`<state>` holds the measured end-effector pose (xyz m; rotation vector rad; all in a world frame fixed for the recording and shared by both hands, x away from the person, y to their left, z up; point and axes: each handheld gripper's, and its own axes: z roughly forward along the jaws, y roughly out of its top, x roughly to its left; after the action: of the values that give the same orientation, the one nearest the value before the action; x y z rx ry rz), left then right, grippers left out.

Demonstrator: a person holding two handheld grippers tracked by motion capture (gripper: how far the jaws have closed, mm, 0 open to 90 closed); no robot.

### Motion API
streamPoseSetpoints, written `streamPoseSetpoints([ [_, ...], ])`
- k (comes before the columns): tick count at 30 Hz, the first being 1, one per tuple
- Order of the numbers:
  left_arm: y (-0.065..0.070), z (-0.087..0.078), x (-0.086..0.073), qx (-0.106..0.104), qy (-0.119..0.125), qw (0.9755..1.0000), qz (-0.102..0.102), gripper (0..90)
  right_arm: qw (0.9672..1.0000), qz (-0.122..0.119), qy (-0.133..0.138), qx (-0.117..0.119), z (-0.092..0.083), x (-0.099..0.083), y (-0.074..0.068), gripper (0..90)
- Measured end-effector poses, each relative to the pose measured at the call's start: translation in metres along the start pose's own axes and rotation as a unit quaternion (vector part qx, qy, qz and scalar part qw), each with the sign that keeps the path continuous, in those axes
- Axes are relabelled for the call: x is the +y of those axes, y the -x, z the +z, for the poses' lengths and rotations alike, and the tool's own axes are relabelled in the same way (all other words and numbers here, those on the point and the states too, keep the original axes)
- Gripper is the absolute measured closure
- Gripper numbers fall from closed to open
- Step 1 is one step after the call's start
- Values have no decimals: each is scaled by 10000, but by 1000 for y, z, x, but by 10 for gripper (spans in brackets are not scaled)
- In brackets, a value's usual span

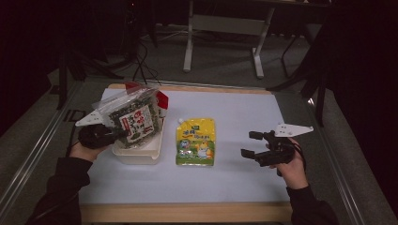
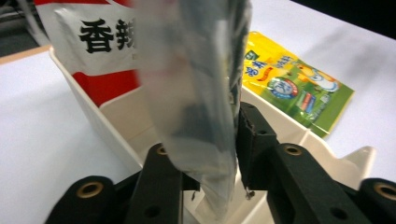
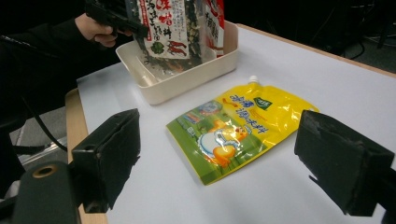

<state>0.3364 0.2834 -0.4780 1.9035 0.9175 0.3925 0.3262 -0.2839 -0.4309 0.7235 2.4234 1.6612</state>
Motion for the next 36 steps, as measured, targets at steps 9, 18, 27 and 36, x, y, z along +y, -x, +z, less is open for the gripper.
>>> streamPoseSetpoints([
  [9, 8, -6, -6, 577, 154, 9980, -218, 437, 10000, -33, 30, -44, -4, 2, 0, 142],
  [18, 6, -10, -5, 1076, 296, 9931, -374, 406, 10000, -20, 23, -47, -4, 1, -1, 142],
  [27, 0, -10, -8, 1132, 345, 9906, -684, 374, 10000, -30, -4, -34, -3, 2, -1, 142],
  [36, 7, -20, -12, 1092, 425, 9903, -744, 127, 9999, -121, -33, -50, -1, 3, -2, 148],
])
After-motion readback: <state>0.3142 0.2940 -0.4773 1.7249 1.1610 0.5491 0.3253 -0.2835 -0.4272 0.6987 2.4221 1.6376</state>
